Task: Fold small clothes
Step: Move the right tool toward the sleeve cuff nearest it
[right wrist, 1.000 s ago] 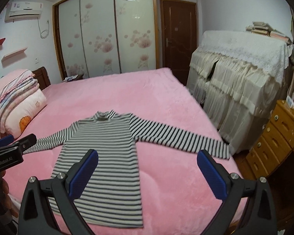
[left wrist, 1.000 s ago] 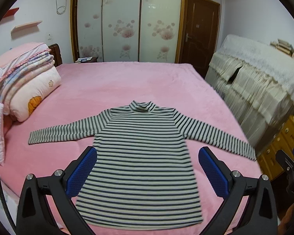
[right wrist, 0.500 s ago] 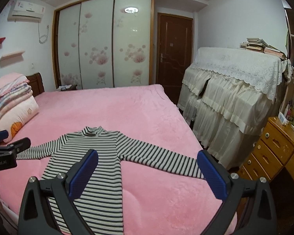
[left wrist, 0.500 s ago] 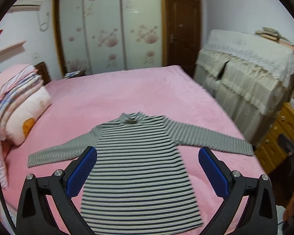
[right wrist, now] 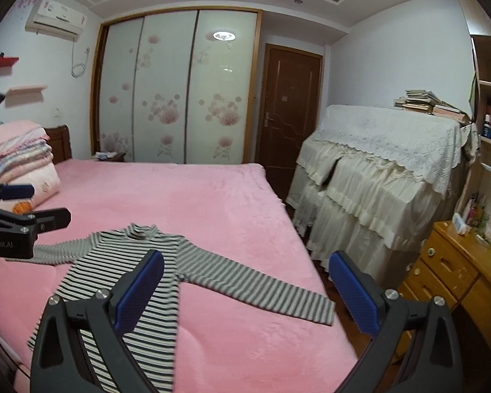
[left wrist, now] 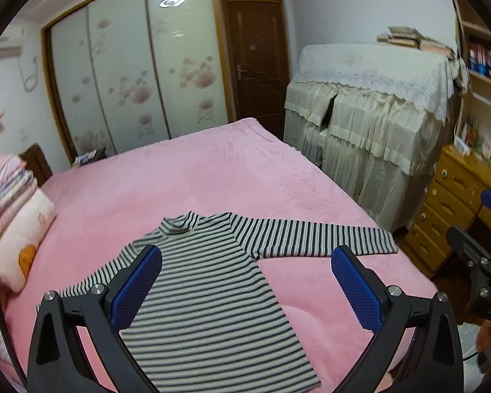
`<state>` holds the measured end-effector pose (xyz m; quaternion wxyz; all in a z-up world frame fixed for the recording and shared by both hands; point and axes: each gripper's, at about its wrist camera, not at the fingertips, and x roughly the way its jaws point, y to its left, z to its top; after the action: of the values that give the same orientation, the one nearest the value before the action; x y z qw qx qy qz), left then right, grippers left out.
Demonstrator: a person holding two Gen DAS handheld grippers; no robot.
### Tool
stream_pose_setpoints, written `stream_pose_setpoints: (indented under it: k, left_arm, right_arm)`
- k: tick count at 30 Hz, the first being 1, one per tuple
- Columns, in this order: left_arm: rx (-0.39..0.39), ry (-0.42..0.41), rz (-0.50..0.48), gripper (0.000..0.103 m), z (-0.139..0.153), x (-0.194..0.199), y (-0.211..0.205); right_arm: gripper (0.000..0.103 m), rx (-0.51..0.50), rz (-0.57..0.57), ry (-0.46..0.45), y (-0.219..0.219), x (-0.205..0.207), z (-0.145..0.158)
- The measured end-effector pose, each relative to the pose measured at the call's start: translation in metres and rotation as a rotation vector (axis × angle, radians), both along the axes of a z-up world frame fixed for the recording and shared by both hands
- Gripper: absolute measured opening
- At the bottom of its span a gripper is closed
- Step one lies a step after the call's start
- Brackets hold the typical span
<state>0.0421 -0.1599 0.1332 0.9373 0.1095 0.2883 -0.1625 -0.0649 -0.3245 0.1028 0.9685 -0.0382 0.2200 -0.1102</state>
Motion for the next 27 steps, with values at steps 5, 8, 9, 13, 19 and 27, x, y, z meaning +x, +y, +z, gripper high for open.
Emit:
stream_pose_setpoints:
  k: [5,8,9,13,19,27]
  left_arm:
    - [0.110,-0.068,-0.014,0.103,-0.016,0.033,-0.053]
    - [0.155,-0.088,-0.031,0.103,-0.034,0.059,-0.084]
    - [0.170,-0.089,-0.036,0.103,-0.042,0.069,-0.094]
    - [0.245,-0.088,-0.046,0.103,-0.083,0.112,-0.131]
    - [0.232,0.037,-0.035,0.103,-0.154,0.171,-0.165]
    - [0.232,0.131,-0.019,0.103,-0.233,0.213,-0.198]
  right_arm:
    - [0.101,0.031,-0.028,0.020,-0.037,0.016,-0.015]
    - [0.101,0.051,-0.071,0.040,-0.064,0.033,-0.026]
    - [0.101,0.067,-0.078,0.055,-0.078,0.042,-0.033]
    - [0.101,0.119,-0.112,0.126,-0.112,0.072,-0.058]
    - [0.081,0.280,-0.136,0.298,-0.179,0.124,-0.115]
    - [0.080,0.468,-0.240,0.452,-0.261,0.153,-0.199]
